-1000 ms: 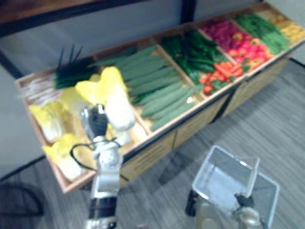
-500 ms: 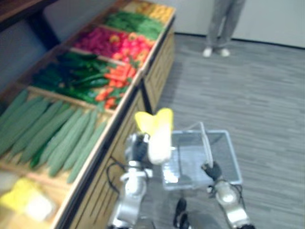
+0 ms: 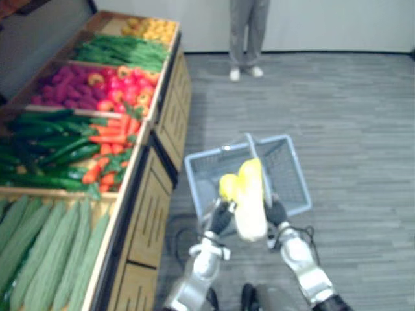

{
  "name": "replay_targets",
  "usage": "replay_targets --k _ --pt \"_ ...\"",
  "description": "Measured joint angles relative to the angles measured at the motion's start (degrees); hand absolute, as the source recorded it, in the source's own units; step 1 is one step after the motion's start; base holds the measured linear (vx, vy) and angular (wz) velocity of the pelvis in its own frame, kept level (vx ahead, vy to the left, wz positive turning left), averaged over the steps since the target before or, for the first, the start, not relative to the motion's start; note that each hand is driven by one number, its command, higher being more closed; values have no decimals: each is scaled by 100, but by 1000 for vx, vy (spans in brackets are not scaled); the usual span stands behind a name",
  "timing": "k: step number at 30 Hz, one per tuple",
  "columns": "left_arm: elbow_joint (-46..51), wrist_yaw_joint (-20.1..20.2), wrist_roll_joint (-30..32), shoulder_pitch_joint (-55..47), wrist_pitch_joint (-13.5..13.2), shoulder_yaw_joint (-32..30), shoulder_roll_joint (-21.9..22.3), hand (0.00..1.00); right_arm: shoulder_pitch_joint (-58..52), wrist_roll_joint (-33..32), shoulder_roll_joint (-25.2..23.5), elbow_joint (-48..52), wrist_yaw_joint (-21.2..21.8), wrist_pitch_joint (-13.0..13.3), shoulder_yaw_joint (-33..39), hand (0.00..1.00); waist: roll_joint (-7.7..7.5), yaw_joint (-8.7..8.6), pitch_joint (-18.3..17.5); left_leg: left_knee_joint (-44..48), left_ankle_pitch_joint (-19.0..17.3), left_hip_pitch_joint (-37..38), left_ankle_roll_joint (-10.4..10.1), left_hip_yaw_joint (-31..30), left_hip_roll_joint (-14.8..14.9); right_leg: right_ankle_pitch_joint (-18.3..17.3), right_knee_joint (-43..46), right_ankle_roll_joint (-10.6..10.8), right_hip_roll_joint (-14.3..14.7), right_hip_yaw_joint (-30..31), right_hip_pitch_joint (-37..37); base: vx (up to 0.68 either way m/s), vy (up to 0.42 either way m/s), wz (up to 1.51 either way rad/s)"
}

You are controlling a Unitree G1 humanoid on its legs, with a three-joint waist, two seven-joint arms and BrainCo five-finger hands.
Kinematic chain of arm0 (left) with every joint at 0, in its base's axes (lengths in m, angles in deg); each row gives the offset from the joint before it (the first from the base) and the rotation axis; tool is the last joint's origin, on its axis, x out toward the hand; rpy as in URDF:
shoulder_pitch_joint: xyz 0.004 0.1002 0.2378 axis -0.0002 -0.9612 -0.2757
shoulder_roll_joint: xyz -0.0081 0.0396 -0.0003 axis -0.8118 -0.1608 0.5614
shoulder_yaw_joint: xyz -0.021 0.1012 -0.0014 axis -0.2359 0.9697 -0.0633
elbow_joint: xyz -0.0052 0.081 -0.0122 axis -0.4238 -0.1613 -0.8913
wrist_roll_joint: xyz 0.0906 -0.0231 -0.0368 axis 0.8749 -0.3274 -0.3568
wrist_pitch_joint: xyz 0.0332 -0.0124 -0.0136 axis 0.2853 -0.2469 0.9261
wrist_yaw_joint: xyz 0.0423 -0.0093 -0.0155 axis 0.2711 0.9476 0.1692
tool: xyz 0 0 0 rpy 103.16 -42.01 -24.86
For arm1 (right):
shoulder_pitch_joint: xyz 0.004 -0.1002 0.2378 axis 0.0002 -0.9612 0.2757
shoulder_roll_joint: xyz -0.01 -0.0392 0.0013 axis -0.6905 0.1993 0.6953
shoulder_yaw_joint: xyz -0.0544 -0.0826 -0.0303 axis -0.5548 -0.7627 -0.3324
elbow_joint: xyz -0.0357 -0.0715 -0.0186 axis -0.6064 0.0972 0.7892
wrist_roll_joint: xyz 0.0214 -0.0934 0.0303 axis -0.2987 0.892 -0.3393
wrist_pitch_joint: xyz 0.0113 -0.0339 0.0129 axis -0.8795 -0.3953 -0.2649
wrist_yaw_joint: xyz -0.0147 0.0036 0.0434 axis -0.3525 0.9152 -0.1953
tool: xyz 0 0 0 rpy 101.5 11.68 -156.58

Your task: Pick vegetable in the basket

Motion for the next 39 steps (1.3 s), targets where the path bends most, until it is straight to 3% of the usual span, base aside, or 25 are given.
replay_targets --k 3,5,7,9,10,11,13,16,18,19,20,21,22,23,25,26,27,28,30,31,33,35,36,38,39 --pt "-500 -53 5 312 124 6 -243 0 -1 -100 220 231 3 -12 -208 100 -187 -80 -26 -55 -82 -20 -97 -43 -100 213 -1320 116 -517 58 139 97 -22 0" --pt "-1337 102 197 482 383 150 -417 0 -18 -343 355 640 146 -12 -708 100 -78 -265 -40 -33 -194 2 -298 -126 169 572 -2052 128 -244 -28 495 147 -138 -11" --pt "-1639 186 314 496 425 348 -351 0 -123 -461 344 966 283 7 -1136 100 -76 -278 -37 264 -461 37 -496 -61 432 400 -2126 15 2 -10 654 176 -178 -19" --pt "-1922 173 423 558 455 119 -161 0 -263 -458 351 1217 464 19 -1356 100 -31 -235 -25 1761 -896 -357 -641 -114 900 323 -2355 -90 301 -11 1049 203 -190 -14" --pt "-2081 124 420 572 472 -33 -147 0 -257 -532 372 1235 558 26 -1384 100 -24 -221 -22 2957 -945 -782 -575 -228 1191 286 -2418 -146 429 0 1224 221 -163 -39" --pt "-2158 66 415 557 517 -236 -96 0 -273 -755 488 1295 665 35 -1538 100 152 -145 55 4675 -725 -1418 -466 -512 1610 197 -2463 -302 666 139 1565 292 -110 -52" --pt "-2284 3 415 557 561 -398 8 0 -275 -945 516 1313 722 48 -1604 100 250 -46 83 5370 -794 -1741 -546 -601 1623 90 -2467 -363 696 350 1794 290 22 -63" --pt "-2323 -55 415 579 637 -658 172 0 -269 -1095 521 1342 735 50 -1567 100 214 57 108 4571 -927 -2071 -534 0 1391 -32 -2678 -258 417 632 2083 346 120 -48" --pt "-2322 -105 426 651 722 -716 289 0 -290 -1157 539 1374 730 78 -1285 100 191 41 90 3096 -816 -2068 -489 1063 1300 -126 -2876 -59 141 508 2256 411 180 10" --pt "-2321 -111 445 713 730 -717 350 0 -341 -1157 542 1409 726 84 -1079 100 193 26 83 2469 -627 -1975 -350 1801 1281 -176 -2872 124 22 374 2313 517 221 61" --pt "-2320 -109 523 793 741 -713 466 0 -470 -1148 542 1492 716 95 -795 100 255 12 42 1904 -248 -1872 -7 2774 1265 -340 -2793 358 -62 102 2413 445 185 73" --pt "-2307 -109 581 796 746 -708 519 0 -534 -1128 541 1517 705 102 -643 100 305 5 12 1791 12 -1809 166 3143 1282 -483 -2692 451 -65 -14 2458 600 300 94" --pt "-2299 -85 690 796 740 -660 534 0 -664 -1100 480 1495 686 103 -441 100 221 -4 -22 1754 -239 -1727 978 3275 1099 -837 -2307 609 -246 -208 2509 557 316 118" --pt "-2261 3 754 765 793 -651 565 0 -840 -1045 411 1474 665 100 -318 100 20 -49 -69 1692 -438 -1659 998 3077 681 -934 -1452 680 -616 -384 2308 668 383 113" --pt "-2172 15 815 646 796 -658 542 0 -947 -949 253 1357 678 102 -221 100 -98 -34 -69 1560 -540 -1449 1012 2982 380 -861 -399 783 -910 -382 2034 518 265 79" --pt "-2037 34 817 493 798 -644 509 0 -1023 -719 50 1101 677 101 -59 100 -178 -62 -69 1485 -666 -1184 1051 2767 122 -688 729 1136 -1176 -268 1783 589 216 92" --pt "-1855 43 818 337 801 -642 471 0 -1062 -583 -125 789 676 101 121 100 -155 -65 -70 1352 -759 -878 956 2482 -49 -669 1806 1180 -1260 -134 1535 478 131 93" --pt "-1743 43 818 256 804 -644 457 0 -1078 -533 -188 635 676 101 206 100 -139 -70 -66 1255 -768 -702 938 2354 -110 -691 2211 1100 -1302 -148 1427 453 85 90" --pt "-1357 41 808 -86 785 -632 468 0 -1182 -383 -341 60 665 89 490 100 54 -80 -64 861 -779 -71 795 1819 -176 -982 2713 560 -1340 -375 1041 394 26 97" --pt "-1301 38 800 -177 770 -611 491 0 -1209 -377 -374 -53 654 89 529 100 91 -97 -87 765 -749 6 747 1680 -190 -1024 2568 493 -1347 -368 894 333 -42 135" --pt "-1302 44 792 -318 716 -532 513 0 -1306 -256 -539 -326 621 117 729 100 148 -236 -139 586 -649 72 586 1101 -235 -1034 1239 537 -1327 -29 415 300 -140 143" --pt "-1382 76 759 -375 694 -404 520 0 -1327 -180 -656 -628 602 140 928 100 160 -291 -141 535 -610 0 451 555 -231 -852 -431 765 -1153 821 241 292 -293 146" --pt "-1403 106 638 -374 647 -327 565 0 -1328 -181 -764 -936 577 169 1119 100 152 -349 -136 548 -622 -78 258 97 -195 -580 -1376 851 -1074 1497 226 185 -302 170" --pt "-1476 111 531 -390 500 -204 654 0 -1295 -207 -914 -1675 457 178 1403 100 142 -390 -133 631 -666 -133 -100 -672 -51 -152 -2175 1036 -990 2420 361 245 -452 205" --pt "-1457 112 379 -525 381 -167 668 0 -1249 -235 -922 -2073 443 202 1428 100 53 -373 -180 694 -757 -170 -266 -1014 9 9 -2289 1111 -1019 2627 465 304 -619 166"
